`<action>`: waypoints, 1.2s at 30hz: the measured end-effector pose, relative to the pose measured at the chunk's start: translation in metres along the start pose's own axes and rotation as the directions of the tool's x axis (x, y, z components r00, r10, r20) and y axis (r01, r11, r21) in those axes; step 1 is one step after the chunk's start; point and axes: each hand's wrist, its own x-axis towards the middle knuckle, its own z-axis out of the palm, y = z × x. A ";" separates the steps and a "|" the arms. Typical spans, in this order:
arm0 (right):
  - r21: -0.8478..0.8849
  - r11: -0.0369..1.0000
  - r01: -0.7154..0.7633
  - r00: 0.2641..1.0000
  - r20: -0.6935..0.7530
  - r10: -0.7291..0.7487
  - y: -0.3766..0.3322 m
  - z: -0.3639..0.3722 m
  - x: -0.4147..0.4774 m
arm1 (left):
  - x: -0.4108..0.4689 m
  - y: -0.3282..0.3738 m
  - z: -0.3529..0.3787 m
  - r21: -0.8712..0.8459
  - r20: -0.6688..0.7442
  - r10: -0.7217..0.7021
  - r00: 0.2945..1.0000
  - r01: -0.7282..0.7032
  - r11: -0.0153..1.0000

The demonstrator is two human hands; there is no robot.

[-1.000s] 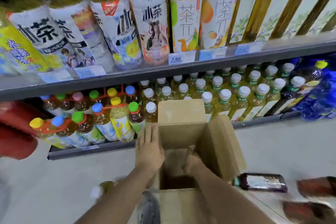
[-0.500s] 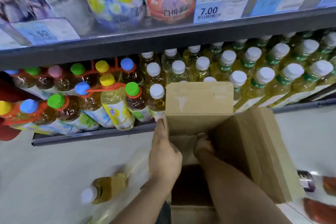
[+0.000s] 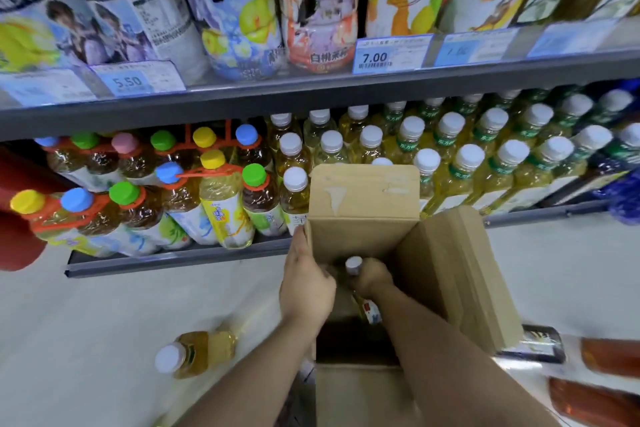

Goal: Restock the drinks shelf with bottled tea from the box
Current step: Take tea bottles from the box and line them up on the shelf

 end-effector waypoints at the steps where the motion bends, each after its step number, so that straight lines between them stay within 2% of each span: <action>1: 0.002 1.000 0.028 1.000 -0.003 -0.028 -0.003 -0.005 -0.014 | 0.000 0.001 -0.002 -0.010 0.018 -0.009 1.000 0.009 1.000; 4: 0.099 0.990 0.100 0.991 -0.098 -0.090 -0.008 -0.027 -0.050 | -0.001 0.007 -0.011 0.054 0.116 0.001 0.993 -0.007 0.999; 8: 0.135 0.958 0.254 0.947 -0.238 -0.217 -0.019 -0.078 -0.107 | -0.012 0.026 -0.034 0.306 0.221 -0.061 0.973 -0.010 0.952; 11: 0.063 0.912 0.406 0.879 -0.301 -0.370 -0.035 -0.123 -0.166 | -0.046 0.071 -0.071 0.322 0.362 0.051 0.931 -0.176 0.930; 14: 0.001 0.862 0.507 0.803 -0.364 -0.472 -0.049 -0.169 -0.224 | -0.082 0.106 -0.099 0.208 0.457 0.213 0.863 -0.337 0.918; 19: -0.013 0.799 0.602 0.704 -0.464 -0.538 -0.065 -0.239 -0.316 | -0.129 0.158 -0.150 -0.021 0.273 0.419 0.866 -0.430 0.902; 22: -0.048 0.774 0.632 0.658 -0.494 -0.568 -0.082 -0.280 -0.369 | -0.148 0.196 -0.184 -0.079 0.180 0.501 0.846 -0.495 0.865; 24: -0.096 0.741 0.664 0.601 -0.521 -0.606 -0.098 -0.308 -0.402 | -0.155 0.224 -0.205 -0.101 0.120 0.543 0.831 -0.534 0.840; 29: -0.184 0.646 0.741 0.450 -0.577 -0.681 -0.146 -0.378 -0.471 | -0.163 0.304 -0.274 -0.013 -0.069 0.615 0.785 -0.618 0.786; 32: -0.216 0.609 0.763 0.359 -0.642 -0.678 -0.177 -0.417 -0.498 | -0.158 0.347 -0.318 0.052 -0.178 0.662 0.728 -0.665 0.745; 36: -0.285 0.533 0.796 0.200 -0.708 -0.677 -0.218 -0.461 -0.519 | -0.144 0.396 -0.364 0.059 -0.302 0.689 0.659 -0.708 0.704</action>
